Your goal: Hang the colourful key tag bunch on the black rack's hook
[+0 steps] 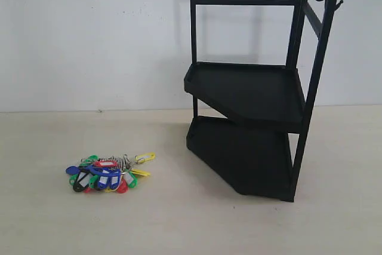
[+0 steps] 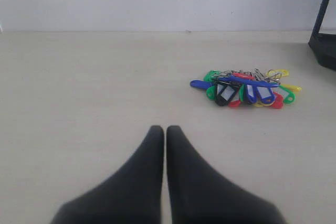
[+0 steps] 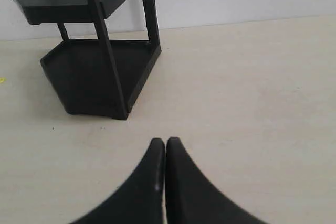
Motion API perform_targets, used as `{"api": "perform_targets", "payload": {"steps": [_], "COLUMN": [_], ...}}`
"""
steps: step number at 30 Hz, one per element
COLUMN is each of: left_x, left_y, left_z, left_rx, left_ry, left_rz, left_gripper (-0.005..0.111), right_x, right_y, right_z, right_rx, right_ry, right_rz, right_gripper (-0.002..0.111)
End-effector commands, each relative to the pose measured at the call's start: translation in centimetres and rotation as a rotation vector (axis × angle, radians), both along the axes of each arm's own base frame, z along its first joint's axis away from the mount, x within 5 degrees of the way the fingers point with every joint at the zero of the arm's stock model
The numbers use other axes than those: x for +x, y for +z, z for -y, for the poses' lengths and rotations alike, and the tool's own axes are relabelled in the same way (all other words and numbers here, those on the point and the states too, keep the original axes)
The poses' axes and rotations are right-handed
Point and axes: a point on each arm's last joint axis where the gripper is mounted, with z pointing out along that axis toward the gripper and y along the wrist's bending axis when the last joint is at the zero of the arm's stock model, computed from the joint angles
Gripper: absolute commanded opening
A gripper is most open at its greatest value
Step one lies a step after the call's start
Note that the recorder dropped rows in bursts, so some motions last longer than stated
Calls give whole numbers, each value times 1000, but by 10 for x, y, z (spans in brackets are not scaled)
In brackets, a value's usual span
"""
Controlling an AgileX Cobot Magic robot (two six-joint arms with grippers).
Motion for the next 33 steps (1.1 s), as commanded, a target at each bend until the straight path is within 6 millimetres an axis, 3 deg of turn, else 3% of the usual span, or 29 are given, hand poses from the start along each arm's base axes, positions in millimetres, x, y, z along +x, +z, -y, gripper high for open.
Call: {"api": "perform_targets", "payload": {"steps": [1,25,30,33], "left_x": [0,0,0,0], "left_y": [2,2,2,2], "left_z": [0,0,0,0], "left_rx": [-17,-17,-17,-17], "left_ry": [5,5,5,5], "left_rz": [19,19,19,19], "left_gripper": [4,4,4,4], "right_x": [0,1,2,1], "right_y": [1,9,22,41], "right_z": [0,1,3,6], "right_rx": [0,-5,-13,-25], "right_ry": [-3,-14,-35,-66], "right_rz": [16,96,242,453], "right_gripper": [0,0,0,0]}}
